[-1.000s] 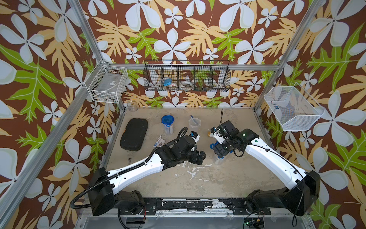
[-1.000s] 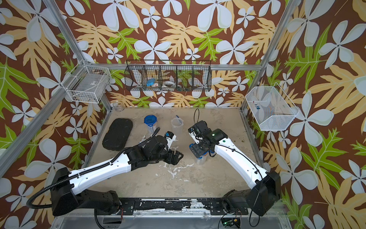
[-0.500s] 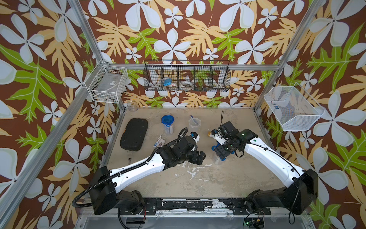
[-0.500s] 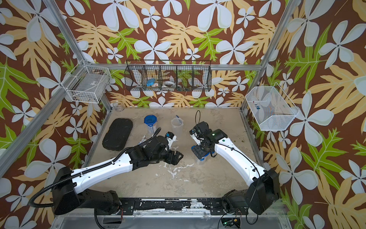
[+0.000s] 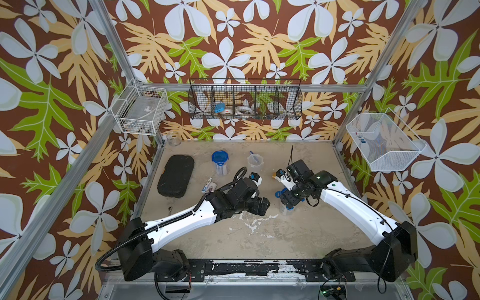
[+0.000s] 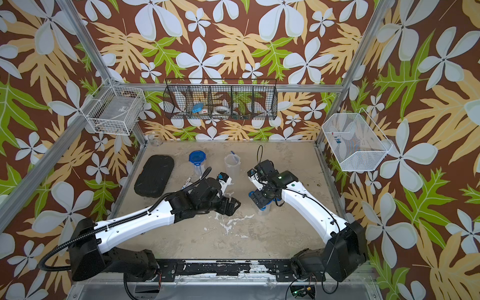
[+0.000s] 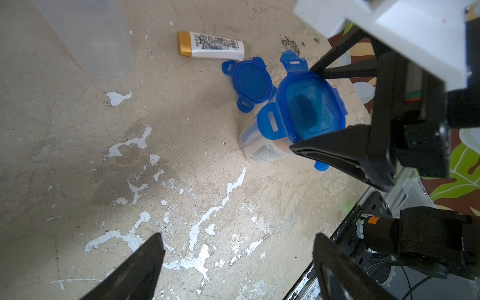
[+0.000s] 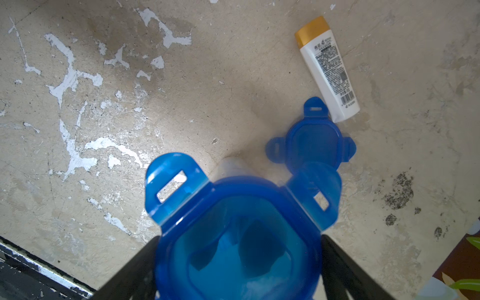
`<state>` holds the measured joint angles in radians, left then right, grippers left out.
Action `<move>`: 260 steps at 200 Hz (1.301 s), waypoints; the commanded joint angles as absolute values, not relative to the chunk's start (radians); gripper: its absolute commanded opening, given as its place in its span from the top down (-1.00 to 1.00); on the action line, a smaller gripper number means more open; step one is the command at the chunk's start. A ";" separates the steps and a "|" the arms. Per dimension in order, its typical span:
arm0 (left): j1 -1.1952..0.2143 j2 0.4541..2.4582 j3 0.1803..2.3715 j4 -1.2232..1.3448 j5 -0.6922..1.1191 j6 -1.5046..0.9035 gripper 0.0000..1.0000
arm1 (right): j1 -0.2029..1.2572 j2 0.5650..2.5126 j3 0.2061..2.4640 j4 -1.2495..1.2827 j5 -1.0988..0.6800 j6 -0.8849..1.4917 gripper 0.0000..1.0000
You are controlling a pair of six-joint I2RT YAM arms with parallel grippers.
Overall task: Pack away toiletry kits
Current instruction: Close the lid on the container.
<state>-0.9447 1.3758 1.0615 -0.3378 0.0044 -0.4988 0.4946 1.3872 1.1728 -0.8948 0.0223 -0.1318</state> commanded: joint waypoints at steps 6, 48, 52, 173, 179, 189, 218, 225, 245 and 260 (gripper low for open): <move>-0.941 1.376 1.075 -0.322 -0.007 -0.506 -0.81 | 0.489 1.389 1.159 -0.923 0.083 -0.136 -0.60; -0.941 1.386 1.085 -0.323 -0.004 -0.508 -0.81 | 0.486 1.380 1.162 -0.925 0.087 -0.134 -0.82; -0.942 1.386 1.087 -0.324 -0.003 -0.507 -0.81 | 0.487 1.379 1.163 -0.925 0.087 -0.134 -0.85; -0.941 1.449 1.209 -0.422 -0.027 -0.514 -0.88 | 0.487 1.342 1.200 -0.945 0.029 -0.118 -0.99; -0.941 1.465 1.238 -0.452 -0.035 -0.515 -0.88 | 0.488 1.335 1.205 -0.948 0.027 -0.114 -0.99; -0.940 1.495 1.289 -0.497 -0.049 -0.518 -0.89 | 0.487 1.326 1.212 -0.954 0.025 -0.111 -1.00; -0.941 1.572 1.408 -0.593 -0.061 -0.532 -0.89 | 0.486 1.315 1.227 -0.966 0.014 -0.097 -1.00; -0.941 1.591 1.432 -0.610 -0.064 -0.533 -0.89 | 0.486 1.316 1.232 -0.966 0.029 -0.088 -1.00; -0.941 1.655 1.507 -0.648 -0.065 -0.536 -0.89 | 0.435 1.324 1.255 -0.971 0.011 -0.037 -1.00; -0.941 1.703 1.555 -0.660 -0.050 -0.541 -0.87 | 0.340 1.309 1.250 -0.952 -0.079 0.016 -1.00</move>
<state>-0.9436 1.6497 1.4979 -0.5884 -0.0483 -0.5259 0.4305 1.3205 1.2465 -0.9558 0.0044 -0.0757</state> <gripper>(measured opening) 0.944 0.998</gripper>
